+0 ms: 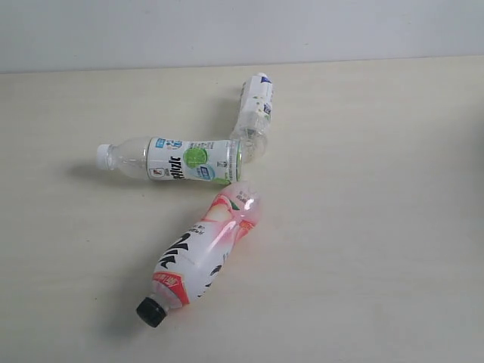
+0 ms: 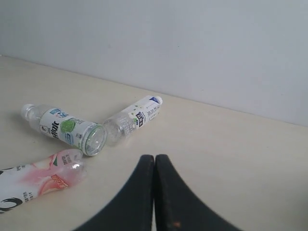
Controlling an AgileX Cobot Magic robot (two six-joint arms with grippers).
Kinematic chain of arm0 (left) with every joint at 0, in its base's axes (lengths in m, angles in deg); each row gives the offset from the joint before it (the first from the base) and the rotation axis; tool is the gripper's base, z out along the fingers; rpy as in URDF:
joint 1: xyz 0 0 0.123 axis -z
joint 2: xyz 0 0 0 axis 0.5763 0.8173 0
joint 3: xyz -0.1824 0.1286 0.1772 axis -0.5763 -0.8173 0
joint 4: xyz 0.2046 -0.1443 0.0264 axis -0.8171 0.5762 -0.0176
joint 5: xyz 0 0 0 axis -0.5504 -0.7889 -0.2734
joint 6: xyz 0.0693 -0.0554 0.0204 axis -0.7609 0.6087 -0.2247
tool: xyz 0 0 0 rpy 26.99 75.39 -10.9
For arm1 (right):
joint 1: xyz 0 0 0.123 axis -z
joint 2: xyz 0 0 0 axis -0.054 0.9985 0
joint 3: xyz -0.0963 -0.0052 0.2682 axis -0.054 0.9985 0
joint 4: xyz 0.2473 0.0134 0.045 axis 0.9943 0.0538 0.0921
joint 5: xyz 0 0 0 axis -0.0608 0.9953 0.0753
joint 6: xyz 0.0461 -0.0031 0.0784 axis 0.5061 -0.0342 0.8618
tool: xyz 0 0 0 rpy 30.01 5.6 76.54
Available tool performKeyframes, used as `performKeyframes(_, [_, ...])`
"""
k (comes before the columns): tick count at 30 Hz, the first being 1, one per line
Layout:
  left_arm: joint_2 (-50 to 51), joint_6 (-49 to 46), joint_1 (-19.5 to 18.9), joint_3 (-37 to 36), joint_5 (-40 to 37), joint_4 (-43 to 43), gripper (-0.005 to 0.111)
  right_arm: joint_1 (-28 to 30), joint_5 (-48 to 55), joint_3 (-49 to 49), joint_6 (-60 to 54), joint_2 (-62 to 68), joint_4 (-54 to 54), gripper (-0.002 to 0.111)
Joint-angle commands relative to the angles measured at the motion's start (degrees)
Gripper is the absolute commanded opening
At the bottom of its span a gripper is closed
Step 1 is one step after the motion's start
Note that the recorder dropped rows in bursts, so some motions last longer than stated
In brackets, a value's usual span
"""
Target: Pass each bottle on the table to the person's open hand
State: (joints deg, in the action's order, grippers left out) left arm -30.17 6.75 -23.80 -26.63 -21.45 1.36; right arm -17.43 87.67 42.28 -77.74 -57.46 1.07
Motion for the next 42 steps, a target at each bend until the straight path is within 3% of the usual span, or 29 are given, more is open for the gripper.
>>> performKeyframes(1, [-0.2, 0.4, -0.1, 0.0, 0.3, 0.1, 0.0, 0.2, -1.6, 0.2, -0.1, -0.3, 0.4, 0.0])
performKeyframes(30, [-0.2, 0.4, -0.1, 0.0, 0.3, 0.1, 0.0, 0.2, -6.8, 6.0, -0.2, -5.0, 0.0, 0.002])
performKeyframes(37, [-0.2, 0.4, -0.1, 0.0, 0.3, 0.1, 0.0, 0.2, -10.5, 6.0, -0.2, -5.0, -13.3, 0.002])
performKeyframes(42, [-0.2, 0.4, -0.1, 0.0, 0.3, 0.1, 0.0, 0.2, -14.9, 6.0, -0.2, -5.0, -17.2, 0.002])
